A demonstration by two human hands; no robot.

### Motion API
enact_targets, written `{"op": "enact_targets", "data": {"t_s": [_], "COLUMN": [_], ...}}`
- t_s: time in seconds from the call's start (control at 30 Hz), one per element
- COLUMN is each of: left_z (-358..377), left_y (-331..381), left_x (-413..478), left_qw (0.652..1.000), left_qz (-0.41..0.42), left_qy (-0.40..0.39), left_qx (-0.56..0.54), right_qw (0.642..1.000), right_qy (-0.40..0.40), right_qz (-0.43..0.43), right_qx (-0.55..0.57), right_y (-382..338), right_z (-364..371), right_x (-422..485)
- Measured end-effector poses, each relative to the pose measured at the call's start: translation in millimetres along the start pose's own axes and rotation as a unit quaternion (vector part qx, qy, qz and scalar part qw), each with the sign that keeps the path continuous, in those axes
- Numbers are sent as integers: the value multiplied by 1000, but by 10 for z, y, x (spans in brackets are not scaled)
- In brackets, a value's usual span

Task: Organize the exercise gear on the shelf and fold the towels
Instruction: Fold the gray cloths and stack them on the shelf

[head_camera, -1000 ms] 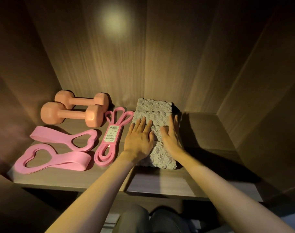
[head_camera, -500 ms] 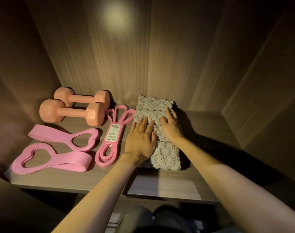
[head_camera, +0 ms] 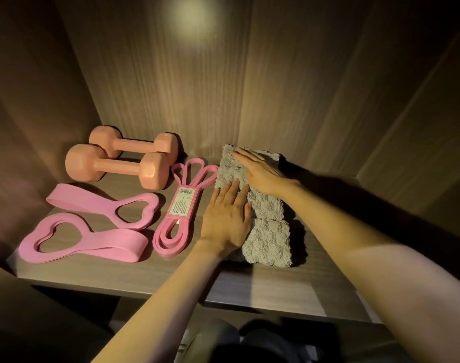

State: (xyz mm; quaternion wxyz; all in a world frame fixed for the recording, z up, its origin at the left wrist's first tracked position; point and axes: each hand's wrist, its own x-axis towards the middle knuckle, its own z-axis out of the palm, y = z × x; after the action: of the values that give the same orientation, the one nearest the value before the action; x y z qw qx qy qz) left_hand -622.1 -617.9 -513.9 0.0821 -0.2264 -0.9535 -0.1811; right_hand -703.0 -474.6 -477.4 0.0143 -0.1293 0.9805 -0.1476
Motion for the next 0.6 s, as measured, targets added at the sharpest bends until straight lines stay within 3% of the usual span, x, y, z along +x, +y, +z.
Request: {"op": "enact_targets", "data": {"t_s": [0.2,0.37,0.5,0.6], "left_z": [67,62,53,23], "left_y": [-8,-4,1,-9], "left_x": [12,11,-2,22], "left_qw": [1000,1000,1000,1000], "left_qz": [-5,-6,-10,-11], "left_qy": [21,24,17,4], "left_qx": [-4,-7,-6,-26], "right_qw": [995,994,970,962], "right_qy": [-19,-28,72,143], "right_qz": [101,67,75,93], "right_qx": [-9,78,221,214], "right_y": [-11,1,23,-29], "right_z": [60,-39,-62,-105], "right_x": [155,69,-264,-574]}}
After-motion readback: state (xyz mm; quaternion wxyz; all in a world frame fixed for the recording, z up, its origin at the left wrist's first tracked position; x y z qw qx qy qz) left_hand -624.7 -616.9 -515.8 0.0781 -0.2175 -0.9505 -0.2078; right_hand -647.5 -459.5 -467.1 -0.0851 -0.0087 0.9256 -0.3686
